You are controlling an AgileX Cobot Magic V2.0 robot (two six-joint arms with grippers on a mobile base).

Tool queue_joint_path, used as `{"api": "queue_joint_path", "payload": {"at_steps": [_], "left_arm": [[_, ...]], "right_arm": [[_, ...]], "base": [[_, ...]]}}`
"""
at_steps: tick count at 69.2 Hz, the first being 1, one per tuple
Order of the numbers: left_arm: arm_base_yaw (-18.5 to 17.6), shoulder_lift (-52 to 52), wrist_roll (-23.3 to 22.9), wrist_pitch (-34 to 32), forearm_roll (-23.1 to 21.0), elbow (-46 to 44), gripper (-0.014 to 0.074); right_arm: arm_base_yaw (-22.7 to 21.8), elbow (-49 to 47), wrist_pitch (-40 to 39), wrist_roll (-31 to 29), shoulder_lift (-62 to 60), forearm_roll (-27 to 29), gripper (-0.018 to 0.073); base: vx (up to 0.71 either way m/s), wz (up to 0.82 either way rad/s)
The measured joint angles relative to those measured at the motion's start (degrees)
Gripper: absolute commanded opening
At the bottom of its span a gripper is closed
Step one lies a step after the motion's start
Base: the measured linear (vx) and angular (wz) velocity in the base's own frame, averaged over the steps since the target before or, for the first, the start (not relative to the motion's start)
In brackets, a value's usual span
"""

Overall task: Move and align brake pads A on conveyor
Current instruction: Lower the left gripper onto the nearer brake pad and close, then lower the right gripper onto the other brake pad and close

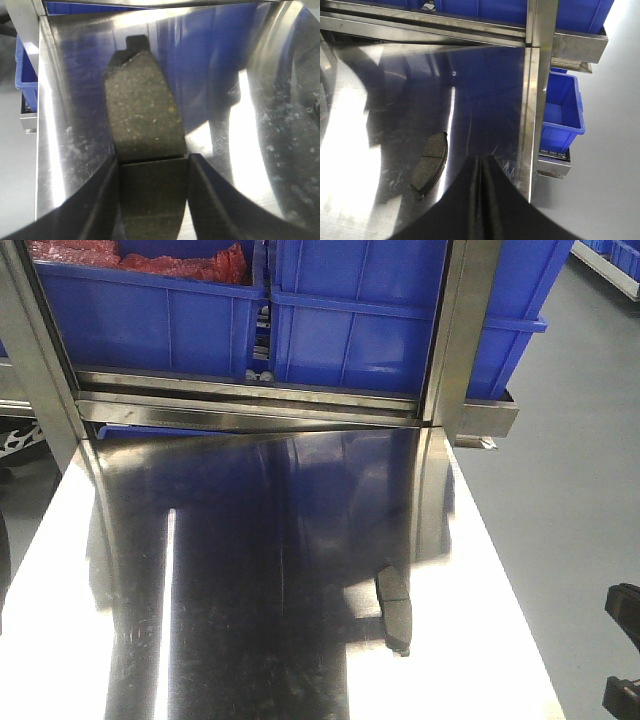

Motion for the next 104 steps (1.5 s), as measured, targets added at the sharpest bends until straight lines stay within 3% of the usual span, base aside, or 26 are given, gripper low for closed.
{"api": "queue_joint_path", "payload": {"at_steps": [33, 41, 49, 60, 68, 93, 104], "left_arm": [[0.0, 0.0, 0.0, 0.0, 0.0, 0.0, 0.0139], [0.0, 0.0, 0.0, 0.0, 0.0, 0.0, 0.0139], [0.0, 0.0, 0.0, 0.0, 0.0, 0.0, 0.0139], [0.0, 0.0, 0.0, 0.0, 0.0, 0.0, 0.0139], [0.0, 0.0, 0.0, 0.0, 0.0, 0.0, 0.0139], [0.0, 0.0, 0.0, 0.0, 0.0, 0.0, 0.0139], [0.0, 0.0, 0.0, 0.0, 0.0, 0.0, 0.0139]], "right_arm": [[0.0, 0.0, 0.0, 0.0, 0.0, 0.0, -0.0007], [0.0, 0.0, 0.0, 0.0, 0.0, 0.0, 0.0034], [0.0, 0.0, 0.0, 0.0, 0.0, 0.0, 0.0181], [0.0, 0.0, 0.0, 0.0, 0.0, -1.0, 0.0541], [0.0, 0.0, 0.0, 0.0, 0.0, -2.9, 0.0729], [0.0, -0.1, -1.2, 0.7, 0.4, -2.4, 0.0686], [0.0, -4.2, 2.5, 1.7, 8.5, -0.3, 0.0672]], "base": [[0.0, 0.0], [0.0, 0.0], [0.0, 0.0], [0.0, 0.0], [0.0, 0.0], [0.0, 0.0], [0.0, 0.0]]}}
